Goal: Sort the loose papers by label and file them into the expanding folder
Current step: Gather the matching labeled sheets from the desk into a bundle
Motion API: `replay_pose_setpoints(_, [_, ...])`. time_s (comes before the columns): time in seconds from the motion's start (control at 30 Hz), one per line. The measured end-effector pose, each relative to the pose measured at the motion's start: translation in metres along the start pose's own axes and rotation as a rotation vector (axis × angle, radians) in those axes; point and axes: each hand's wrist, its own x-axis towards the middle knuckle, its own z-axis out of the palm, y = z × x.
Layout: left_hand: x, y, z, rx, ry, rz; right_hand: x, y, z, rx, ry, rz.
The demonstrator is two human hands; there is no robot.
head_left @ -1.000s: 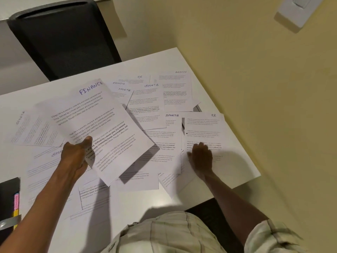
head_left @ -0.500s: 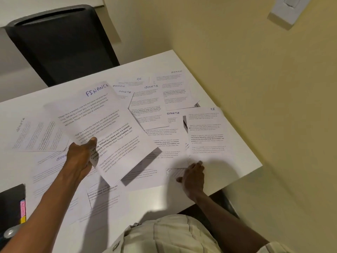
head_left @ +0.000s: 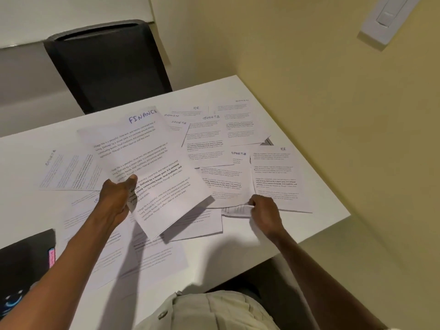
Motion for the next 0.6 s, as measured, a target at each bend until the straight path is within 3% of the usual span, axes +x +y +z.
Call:
replay_pose_setpoints(0.2, [-0.005, 0.005, -0.009, -0.026, 0.017, 0.015, 0.038, -0.051, -0.105, 0.111, -0.206, -0.163])
replay_pose_setpoints(0.37, [-0.004, 0.006, -0.014, -0.036, 0.057, 0.011, 0.054, -0.094, -0.178, 0.172, -0.055, -0.271])
replay_pose_setpoints(0.6, [-0.004, 0.01, -0.015, -0.141, 0.078, -0.003, 0.075, -0.119, -0.243, 0.153, 0.113, -0.244])
